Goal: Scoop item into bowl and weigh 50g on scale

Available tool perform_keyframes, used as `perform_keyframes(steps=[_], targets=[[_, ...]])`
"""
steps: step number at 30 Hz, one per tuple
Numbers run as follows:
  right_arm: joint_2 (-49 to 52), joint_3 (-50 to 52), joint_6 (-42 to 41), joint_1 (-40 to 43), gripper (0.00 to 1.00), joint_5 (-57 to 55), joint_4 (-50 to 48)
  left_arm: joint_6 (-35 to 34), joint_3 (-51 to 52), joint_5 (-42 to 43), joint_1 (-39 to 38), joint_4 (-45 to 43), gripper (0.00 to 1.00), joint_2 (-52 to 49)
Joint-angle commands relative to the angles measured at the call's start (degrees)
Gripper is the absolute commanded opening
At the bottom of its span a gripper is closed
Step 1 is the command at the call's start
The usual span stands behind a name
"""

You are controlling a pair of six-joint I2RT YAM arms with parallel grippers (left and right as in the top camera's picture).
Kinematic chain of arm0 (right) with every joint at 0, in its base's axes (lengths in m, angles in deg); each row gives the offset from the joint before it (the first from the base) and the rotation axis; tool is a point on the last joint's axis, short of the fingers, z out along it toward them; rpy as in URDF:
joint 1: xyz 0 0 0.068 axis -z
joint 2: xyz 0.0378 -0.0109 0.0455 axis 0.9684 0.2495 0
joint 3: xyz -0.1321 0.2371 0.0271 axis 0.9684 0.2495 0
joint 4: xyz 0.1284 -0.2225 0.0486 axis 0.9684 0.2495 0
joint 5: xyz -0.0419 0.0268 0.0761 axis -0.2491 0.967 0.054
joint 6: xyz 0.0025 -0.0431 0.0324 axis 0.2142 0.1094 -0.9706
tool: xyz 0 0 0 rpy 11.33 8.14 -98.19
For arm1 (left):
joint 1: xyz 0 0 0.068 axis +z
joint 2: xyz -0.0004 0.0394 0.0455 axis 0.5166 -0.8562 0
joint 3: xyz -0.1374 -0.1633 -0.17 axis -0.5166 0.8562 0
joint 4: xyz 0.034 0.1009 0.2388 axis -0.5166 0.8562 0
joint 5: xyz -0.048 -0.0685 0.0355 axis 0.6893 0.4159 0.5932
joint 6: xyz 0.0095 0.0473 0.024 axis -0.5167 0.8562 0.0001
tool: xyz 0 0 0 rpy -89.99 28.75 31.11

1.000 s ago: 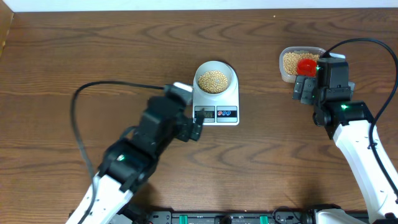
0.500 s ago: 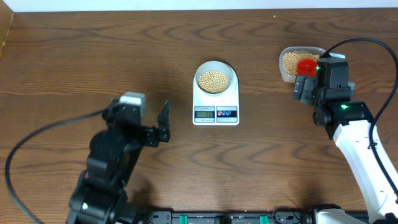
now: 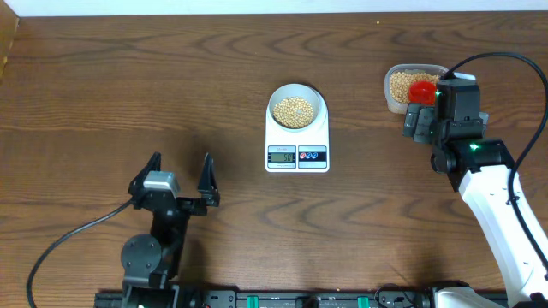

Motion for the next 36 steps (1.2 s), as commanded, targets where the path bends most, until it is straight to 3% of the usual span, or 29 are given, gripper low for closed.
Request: perform_keyframes(steps=[1,11,19,27,36], targets=[[-1.0,-1.1,0.5,-0.2,0.99,-1.1,0.1,0.3,1.9,0.9,2.0,-0.7,0.98,4.1],[-1.0,-1.1,0.5,-0.2,0.99,-1.1,0.1,0.4,7.1,0.9,5.4,0.6,0.98,11.5],[-1.0,-1.1,0.6,-0.2,0.99,-1.1,0.1,0.3,11.2,0.9,7.0,1.1,0.98,11.5],[-1.0,-1.1,0.6,-0.2,0.99,-1.1,0.1,0.2,11.3,0.5,7.8,10.9,0.98,11.5],[-1.0,-1.1,0.5,-0.2,0.99,-1.0,0.1,0.4,11.3,0.2,8.8,10.9,0.98,11.5]])
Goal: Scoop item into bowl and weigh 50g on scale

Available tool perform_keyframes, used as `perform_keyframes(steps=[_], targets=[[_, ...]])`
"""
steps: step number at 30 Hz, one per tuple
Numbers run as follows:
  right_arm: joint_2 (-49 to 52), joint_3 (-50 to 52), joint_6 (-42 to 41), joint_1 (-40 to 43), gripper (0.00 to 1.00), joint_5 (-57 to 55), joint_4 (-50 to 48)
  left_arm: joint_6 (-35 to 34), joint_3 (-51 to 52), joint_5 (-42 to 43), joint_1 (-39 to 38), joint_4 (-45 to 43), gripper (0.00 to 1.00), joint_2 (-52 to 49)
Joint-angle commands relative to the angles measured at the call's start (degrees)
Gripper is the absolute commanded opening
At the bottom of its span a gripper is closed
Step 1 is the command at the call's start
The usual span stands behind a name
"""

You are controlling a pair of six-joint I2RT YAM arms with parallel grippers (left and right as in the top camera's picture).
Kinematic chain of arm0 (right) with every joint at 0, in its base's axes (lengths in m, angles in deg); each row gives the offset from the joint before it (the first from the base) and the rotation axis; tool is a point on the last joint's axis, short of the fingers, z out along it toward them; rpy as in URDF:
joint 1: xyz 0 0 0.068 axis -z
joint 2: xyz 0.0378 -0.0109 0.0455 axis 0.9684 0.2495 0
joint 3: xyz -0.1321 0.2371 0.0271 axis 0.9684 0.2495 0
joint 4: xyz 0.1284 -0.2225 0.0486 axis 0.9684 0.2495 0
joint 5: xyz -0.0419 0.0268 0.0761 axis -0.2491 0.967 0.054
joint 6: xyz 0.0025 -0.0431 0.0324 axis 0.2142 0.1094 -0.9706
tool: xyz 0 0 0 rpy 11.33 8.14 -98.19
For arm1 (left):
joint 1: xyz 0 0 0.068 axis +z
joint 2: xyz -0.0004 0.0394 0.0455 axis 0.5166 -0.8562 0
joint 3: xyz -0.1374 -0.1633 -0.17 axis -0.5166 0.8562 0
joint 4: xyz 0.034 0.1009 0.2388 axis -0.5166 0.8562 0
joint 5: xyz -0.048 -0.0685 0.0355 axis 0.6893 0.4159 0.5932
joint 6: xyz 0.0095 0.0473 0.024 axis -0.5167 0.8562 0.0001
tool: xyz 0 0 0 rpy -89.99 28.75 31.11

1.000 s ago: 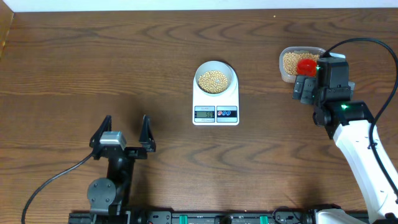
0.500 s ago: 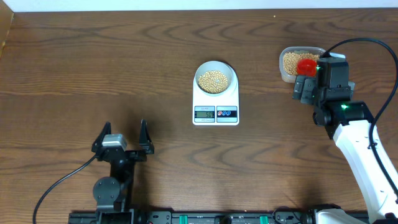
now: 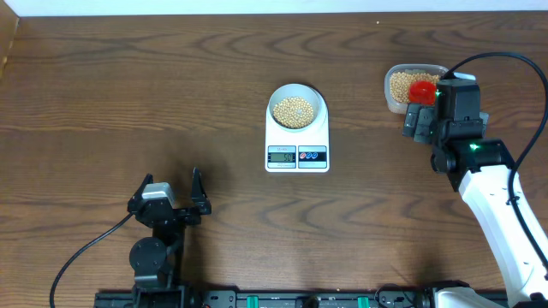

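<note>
A white bowl full of yellow beans stands on the white scale at mid-table, and the scale's display is lit. At the back right, a clear container of beans has a red scoop lying in it. My right gripper is just in front of the container with its fingertips at the scoop. Its dark fingers lie close together, and whether they hold the scoop's handle is unclear. My left gripper is open with nothing in it, near the front left edge and far from the scale.
A black cable runs from the left arm's base across the front left. The right arm's white link stretches along the right side. A rail lines the front edge.
My left arm has drawn back toward its base at the front edge, with the gripper still open. The right arm, scoop, bowl and scale are where they were.
</note>
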Motion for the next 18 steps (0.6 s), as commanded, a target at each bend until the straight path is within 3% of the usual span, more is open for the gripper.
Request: perform_keyframes(steps=[1,18], targets=[[-1.0,-1.1,0.6,-0.2,0.99,-1.1,0.1,0.4,0.5,-0.3,0.3,3.0,0.98,0.5],[-1.0,-1.1,0.5,-0.2,0.99,-1.1,0.1,0.8,0.5,-1.6,0.3,2.8,0.98,0.3]])
